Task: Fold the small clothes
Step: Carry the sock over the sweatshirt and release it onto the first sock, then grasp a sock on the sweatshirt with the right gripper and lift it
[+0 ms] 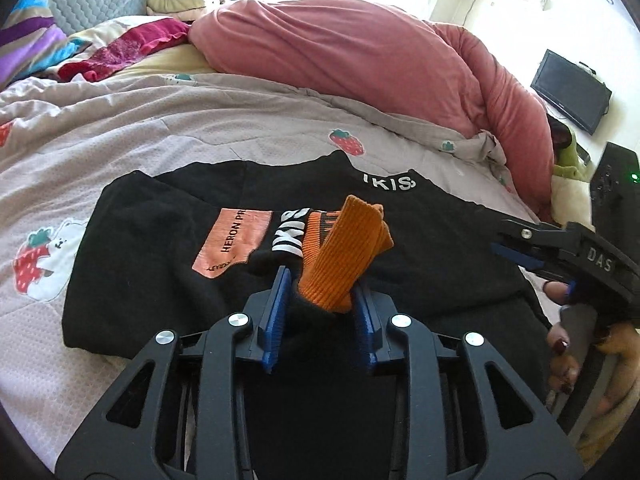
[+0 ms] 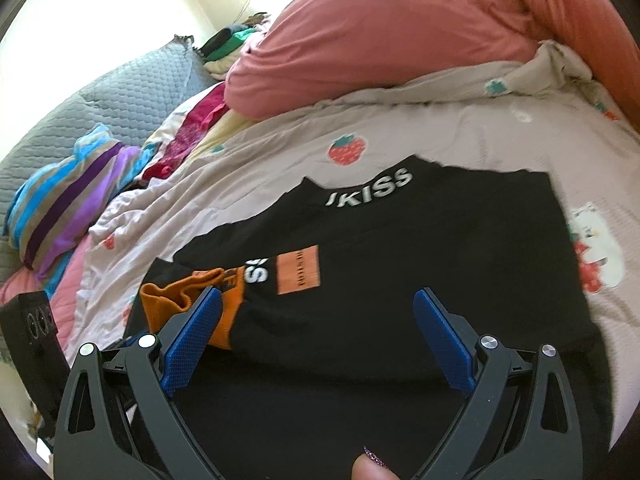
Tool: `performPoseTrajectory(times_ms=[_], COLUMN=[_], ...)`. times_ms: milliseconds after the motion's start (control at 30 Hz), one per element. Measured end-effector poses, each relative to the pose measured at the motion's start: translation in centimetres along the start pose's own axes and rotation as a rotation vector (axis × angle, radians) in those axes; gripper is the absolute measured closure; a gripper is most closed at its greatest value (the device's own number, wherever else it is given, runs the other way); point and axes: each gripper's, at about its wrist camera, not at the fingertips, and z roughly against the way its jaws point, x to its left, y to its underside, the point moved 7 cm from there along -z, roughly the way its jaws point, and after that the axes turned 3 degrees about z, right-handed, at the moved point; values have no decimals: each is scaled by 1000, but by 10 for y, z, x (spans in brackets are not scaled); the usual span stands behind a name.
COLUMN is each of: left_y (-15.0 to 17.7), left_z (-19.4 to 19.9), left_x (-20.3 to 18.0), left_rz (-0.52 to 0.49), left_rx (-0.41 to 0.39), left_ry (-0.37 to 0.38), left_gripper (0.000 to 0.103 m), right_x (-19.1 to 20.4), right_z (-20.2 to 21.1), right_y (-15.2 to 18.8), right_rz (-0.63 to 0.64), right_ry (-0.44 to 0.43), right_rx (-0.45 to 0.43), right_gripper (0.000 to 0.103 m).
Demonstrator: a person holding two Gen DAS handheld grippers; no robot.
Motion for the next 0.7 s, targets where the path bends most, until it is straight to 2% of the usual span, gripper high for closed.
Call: performPoseTrajectory(times_ms=[67,133,233,300,400,467,567,633,700], left_y=[-1,-5,-10,-14,-20,-24,-27,-26,-27], left_z=[5,13,24,30,37,41,46,49,50], left_x=[-2,-5,-2,6,27,43,63,76,84], left_rz=[4,3,-2,17,55,70,79,96,118], left_rx=[-7,-32,-66,-87,-111,-125,-132,-129,-126], left_ry=[23,49,31,9,-57,-139,-263,-311,-324], left_gripper=[68,53,50,45,36,30,14,11,10], right_x=[4,9,14,20,32,40,48,52,56], right_z=[-4,-8,-15,-19,-28,-34,-46,-54,-61], right_y=[0,1,3,6,11,15,21,25,27], right_rz=[2,-4,-17,-10,18,38,53,53,57], right_ry=[-9,-26,-53,-63,-77,-83,-93,-96,-95], right_rx=[10,25,48,68,98,117,150,165,175], right_gripper=[7,7,8,13,18,21,21,21,22])
